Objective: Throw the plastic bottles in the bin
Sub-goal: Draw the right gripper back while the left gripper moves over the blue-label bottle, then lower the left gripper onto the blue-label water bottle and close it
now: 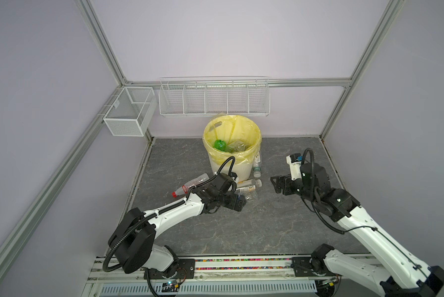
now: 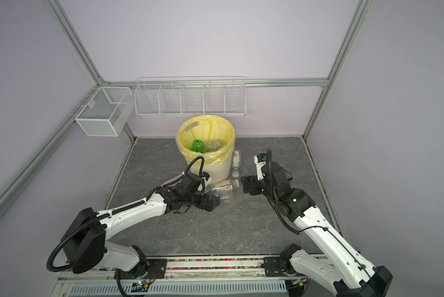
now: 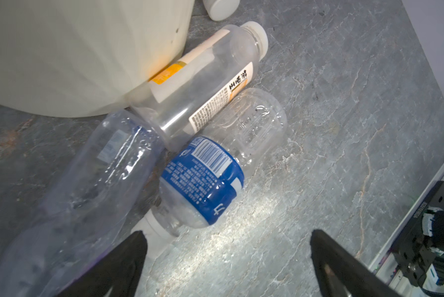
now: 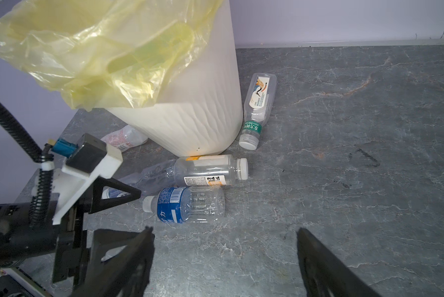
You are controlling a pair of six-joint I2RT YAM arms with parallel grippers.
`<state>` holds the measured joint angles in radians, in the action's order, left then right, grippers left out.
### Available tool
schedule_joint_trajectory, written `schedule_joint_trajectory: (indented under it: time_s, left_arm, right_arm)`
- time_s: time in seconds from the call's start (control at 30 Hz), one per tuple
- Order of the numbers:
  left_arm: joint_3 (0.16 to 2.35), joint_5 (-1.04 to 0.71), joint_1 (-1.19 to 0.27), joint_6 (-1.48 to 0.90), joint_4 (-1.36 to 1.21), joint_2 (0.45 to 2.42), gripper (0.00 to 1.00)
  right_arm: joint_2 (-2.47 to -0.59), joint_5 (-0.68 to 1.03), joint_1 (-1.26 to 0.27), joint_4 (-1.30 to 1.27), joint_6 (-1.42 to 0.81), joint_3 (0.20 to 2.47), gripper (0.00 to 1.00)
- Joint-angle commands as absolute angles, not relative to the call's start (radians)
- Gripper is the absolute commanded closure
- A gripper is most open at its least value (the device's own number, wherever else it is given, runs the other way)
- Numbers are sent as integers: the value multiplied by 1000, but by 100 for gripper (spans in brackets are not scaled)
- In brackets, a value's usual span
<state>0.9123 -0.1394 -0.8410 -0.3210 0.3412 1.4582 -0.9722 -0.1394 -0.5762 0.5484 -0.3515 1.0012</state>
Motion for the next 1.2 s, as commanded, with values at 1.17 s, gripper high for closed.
schedule_joint_trajectory:
  time_s: [1.17]
  left_arm:
    - [1030,-109,-936,-271,343,1668,2]
  right_arm:
    - [-915,-196,-546,504,-404,945,12]
